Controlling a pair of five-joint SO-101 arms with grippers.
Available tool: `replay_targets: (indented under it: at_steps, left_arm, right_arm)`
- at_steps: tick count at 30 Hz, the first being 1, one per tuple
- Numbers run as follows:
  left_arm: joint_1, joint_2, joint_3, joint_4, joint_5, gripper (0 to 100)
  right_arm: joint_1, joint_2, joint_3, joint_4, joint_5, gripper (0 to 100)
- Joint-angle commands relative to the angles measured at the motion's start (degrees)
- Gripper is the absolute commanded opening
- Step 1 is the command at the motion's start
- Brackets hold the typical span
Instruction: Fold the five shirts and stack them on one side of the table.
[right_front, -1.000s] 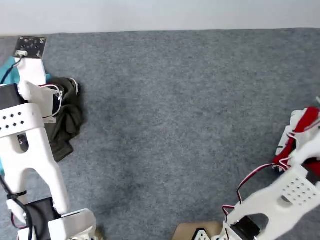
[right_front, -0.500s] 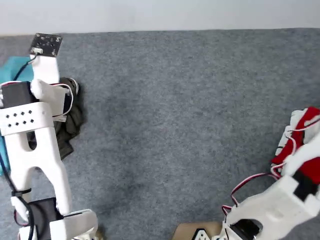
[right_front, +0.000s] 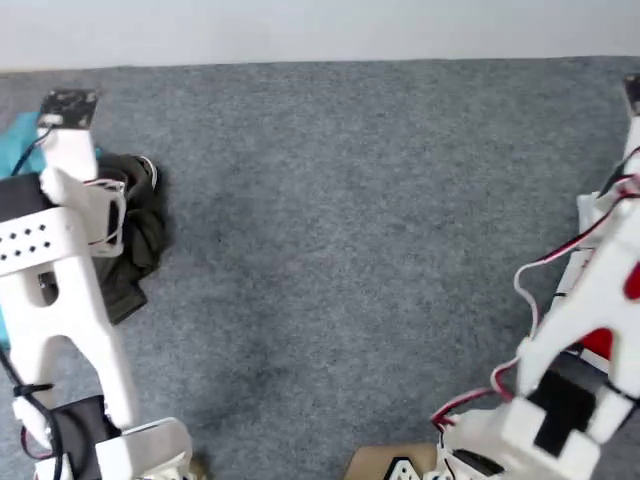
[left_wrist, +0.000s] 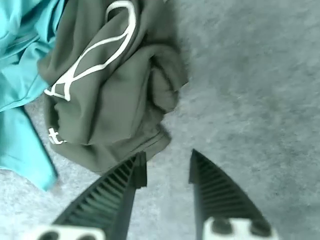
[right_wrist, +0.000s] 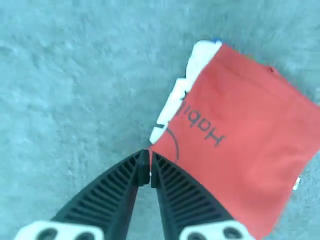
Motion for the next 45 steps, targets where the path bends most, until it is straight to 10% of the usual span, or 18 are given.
replay_targets:
  at_steps: [1,9,25,45]
  left_arm:
    - [-3.9,-1.7,4.6,-5.9,-5.1,17]
    - [-8.6,1.1,7.7,-16.6,-14.2,20]
    - [-12.9,19.7,7.6,-38.0,-25.8,20]
    - [-3.2,4.7,-4.3,-19.0,-22.9,0]
  right_arm:
    - [-4.1,-8.4,7.4,2.6,-2.3,1.0]
    - [-5.6,-24.0,30.9,2.4,-8.8,18.7]
    - [-5.8,-38.5,45.2,2.4,-9.3,19.1]
    - [-5.8,-40.0,45.5,2.5,-9.3,19.1]
